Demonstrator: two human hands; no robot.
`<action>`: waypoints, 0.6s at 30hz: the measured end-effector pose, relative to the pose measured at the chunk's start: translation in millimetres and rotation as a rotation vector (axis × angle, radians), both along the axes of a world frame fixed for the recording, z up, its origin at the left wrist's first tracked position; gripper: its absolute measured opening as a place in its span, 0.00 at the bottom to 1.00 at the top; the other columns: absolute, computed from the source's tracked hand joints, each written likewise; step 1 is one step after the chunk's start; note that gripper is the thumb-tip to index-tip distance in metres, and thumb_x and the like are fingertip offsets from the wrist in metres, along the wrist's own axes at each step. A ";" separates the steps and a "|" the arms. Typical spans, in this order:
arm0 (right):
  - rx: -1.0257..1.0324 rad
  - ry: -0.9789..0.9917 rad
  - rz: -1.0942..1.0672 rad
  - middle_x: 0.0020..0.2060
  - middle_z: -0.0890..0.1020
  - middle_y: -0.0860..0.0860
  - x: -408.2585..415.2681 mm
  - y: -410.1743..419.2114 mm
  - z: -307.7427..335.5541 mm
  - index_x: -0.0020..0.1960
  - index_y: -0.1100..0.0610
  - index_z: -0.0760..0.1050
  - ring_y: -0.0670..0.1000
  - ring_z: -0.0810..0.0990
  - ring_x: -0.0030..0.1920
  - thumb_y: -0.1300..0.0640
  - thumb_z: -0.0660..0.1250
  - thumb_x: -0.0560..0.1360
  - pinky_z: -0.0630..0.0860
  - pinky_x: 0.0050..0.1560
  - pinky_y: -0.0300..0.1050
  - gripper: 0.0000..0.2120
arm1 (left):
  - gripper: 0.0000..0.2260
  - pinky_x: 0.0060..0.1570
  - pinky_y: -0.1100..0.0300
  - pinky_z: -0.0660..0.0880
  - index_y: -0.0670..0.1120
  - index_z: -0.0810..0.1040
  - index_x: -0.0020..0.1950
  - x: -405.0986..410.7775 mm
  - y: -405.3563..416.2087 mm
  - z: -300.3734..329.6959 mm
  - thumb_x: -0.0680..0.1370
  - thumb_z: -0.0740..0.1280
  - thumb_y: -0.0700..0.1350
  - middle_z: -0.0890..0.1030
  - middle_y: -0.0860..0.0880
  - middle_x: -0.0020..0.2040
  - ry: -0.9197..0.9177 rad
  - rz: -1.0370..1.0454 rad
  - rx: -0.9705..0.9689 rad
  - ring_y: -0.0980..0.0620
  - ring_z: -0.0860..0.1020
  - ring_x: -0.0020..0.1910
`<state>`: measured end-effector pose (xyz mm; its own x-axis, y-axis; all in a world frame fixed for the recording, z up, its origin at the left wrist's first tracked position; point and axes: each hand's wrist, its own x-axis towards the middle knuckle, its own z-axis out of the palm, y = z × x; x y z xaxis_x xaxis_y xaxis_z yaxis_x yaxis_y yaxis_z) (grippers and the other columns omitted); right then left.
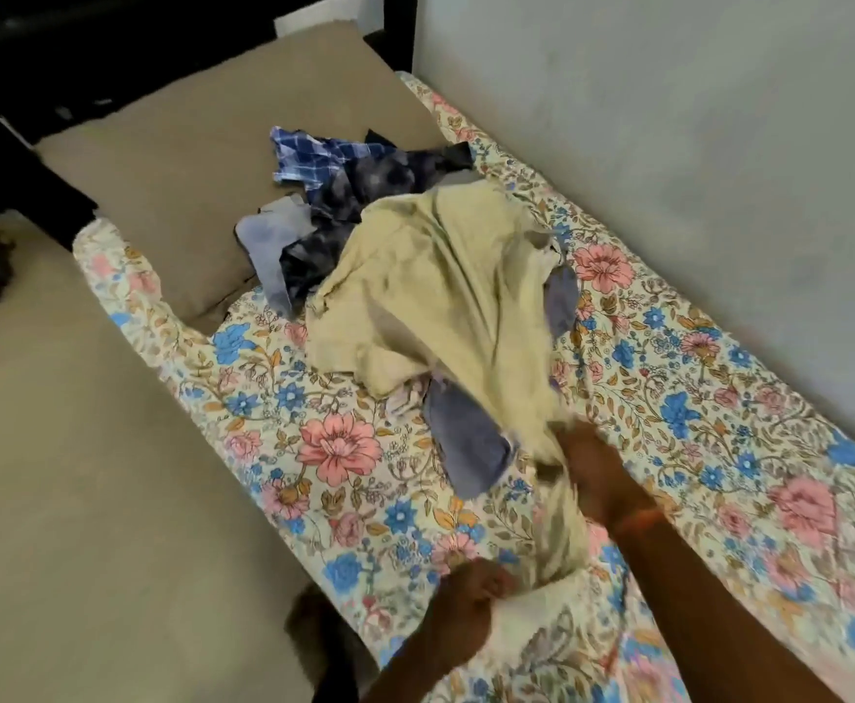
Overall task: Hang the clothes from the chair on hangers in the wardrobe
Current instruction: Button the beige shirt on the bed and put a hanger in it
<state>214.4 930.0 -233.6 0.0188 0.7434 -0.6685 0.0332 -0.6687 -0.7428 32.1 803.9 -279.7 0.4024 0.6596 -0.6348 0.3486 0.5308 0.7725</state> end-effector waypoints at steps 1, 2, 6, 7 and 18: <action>-0.048 -0.023 0.196 0.41 0.82 0.48 2.2 -32.8 -2.8 0.48 0.54 0.79 0.46 0.81 0.38 0.64 0.60 0.82 0.78 0.35 0.40 0.11 | 0.09 0.40 0.65 0.74 0.46 0.79 0.47 -3.9 -5.3 -2.8 0.70 0.64 0.36 0.81 0.43 0.50 -0.026 0.290 -0.108 0.57 0.79 0.41; -0.107 -0.022 0.445 0.46 0.80 0.45 2.9 -63.9 -10.0 0.49 0.51 0.77 0.45 0.80 0.42 0.62 0.65 0.80 0.78 0.40 0.39 0.07 | 0.08 0.37 0.62 0.75 0.47 0.78 0.46 -7.0 -7.2 -7.3 0.74 0.66 0.34 0.81 0.42 0.48 -0.020 0.540 -0.198 0.54 0.79 0.39; -0.102 -0.257 1.017 0.43 0.80 0.48 15.9 -151.0 -89.1 0.43 0.45 0.79 0.49 0.80 0.39 0.54 0.75 0.67 0.77 0.49 0.55 0.08 | 0.13 0.53 0.49 0.78 0.49 0.78 0.60 -3.2 -23.2 -18.8 0.80 0.67 0.54 0.85 0.51 0.52 -0.146 0.760 -0.296 0.46 0.81 0.52; -0.137 -0.328 1.061 0.44 0.78 0.47 10.3 -159.9 -104.9 0.45 0.45 0.76 0.50 0.80 0.43 0.56 0.71 0.70 0.77 0.53 0.53 0.08 | 0.12 0.52 0.47 0.78 0.51 0.78 0.57 3.3 -31.9 -25.2 0.77 0.70 0.56 0.86 0.54 0.48 -0.144 0.693 -0.289 0.45 0.81 0.50; 0.220 -0.568 0.075 0.48 0.79 0.58 -6.2 -116.6 -197.1 0.59 0.58 0.70 0.58 0.80 0.45 0.46 0.76 0.65 0.78 0.48 0.53 0.29 | 0.05 0.47 0.52 0.70 0.45 0.73 0.48 34.7 -99.0 -166.1 0.79 0.61 0.46 0.80 0.42 0.48 0.455 0.676 0.105 0.41 0.78 0.51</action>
<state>208.2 813.5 -430.7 0.2687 0.8763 -0.3999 0.5054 -0.4817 -0.7159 66.8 704.9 -445.8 -0.3851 0.7322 -0.5617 0.2703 0.6715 0.6900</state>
